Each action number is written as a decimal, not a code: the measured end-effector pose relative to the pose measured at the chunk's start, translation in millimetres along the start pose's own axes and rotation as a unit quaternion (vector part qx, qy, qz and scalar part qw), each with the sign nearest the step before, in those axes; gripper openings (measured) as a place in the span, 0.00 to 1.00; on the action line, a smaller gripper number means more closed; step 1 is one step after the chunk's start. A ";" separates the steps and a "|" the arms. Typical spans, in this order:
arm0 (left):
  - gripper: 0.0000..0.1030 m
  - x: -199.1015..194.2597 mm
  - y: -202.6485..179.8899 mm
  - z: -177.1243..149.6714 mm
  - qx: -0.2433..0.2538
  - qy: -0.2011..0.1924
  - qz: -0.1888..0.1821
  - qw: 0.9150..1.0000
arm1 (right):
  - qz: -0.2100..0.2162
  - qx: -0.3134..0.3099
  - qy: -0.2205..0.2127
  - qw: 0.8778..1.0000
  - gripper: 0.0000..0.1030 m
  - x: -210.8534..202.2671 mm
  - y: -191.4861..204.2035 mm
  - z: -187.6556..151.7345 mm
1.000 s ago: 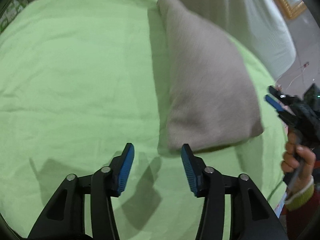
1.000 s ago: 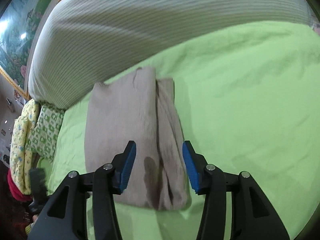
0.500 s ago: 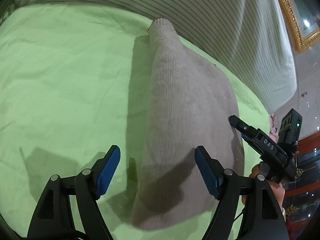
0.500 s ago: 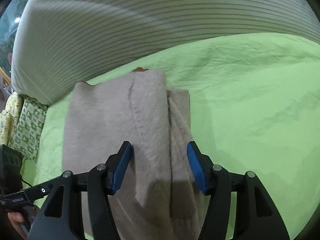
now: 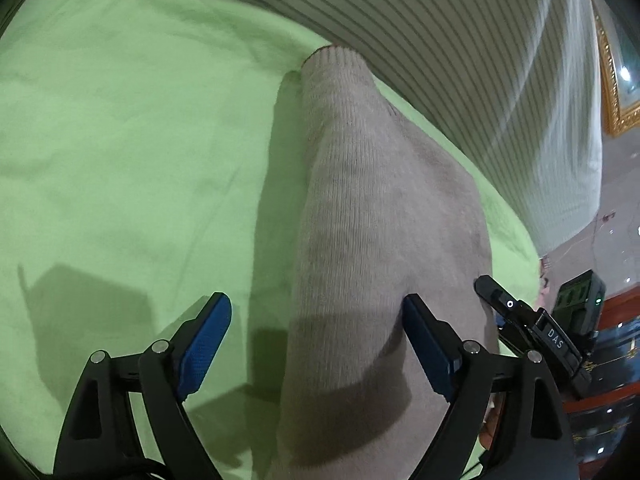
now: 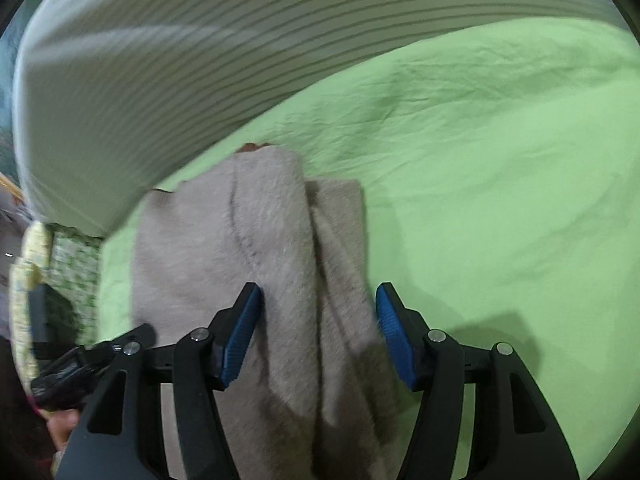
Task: Fold small clothes
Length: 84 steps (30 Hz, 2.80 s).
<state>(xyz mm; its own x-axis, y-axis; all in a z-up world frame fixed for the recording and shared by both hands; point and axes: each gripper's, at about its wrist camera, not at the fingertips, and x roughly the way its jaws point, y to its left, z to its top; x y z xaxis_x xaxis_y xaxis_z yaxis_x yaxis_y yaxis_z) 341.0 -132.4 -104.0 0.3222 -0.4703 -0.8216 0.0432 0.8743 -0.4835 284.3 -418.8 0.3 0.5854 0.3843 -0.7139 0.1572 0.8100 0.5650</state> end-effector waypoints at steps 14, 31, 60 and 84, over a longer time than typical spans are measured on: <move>0.53 16.3 5.8 -33.4 -0.027 0.034 -0.069 0.997 | 0.021 -0.006 0.047 0.999 0.46 8.5 -0.3 -17.5; 0.46 -162.8 96.1 -64.9 -0.019 -0.071 -0.045 0.996 | 0.162 -0.078 0.050 0.982 0.36 2.7 137.5 -83.9; 0.75 -193.9 189.8 -115.6 -0.046 -0.060 0.045 0.996 | 0.067 -0.118 0.030 0.990 0.47 6.7 170.8 -122.5; 0.77 -223.1 172.3 -192.6 -0.005 -0.047 0.081 0.996 | 0.001 -0.141 0.020 0.990 0.47 -41.0 170.6 -219.7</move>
<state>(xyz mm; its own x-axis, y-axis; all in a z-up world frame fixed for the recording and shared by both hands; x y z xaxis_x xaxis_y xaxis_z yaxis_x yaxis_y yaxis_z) 94.5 100.0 -62.2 0.4119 -0.3099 -0.8569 -0.0247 0.9363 -0.3504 112.3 -199.1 35.0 0.5523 0.3991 -0.7319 -0.0749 0.8982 0.4332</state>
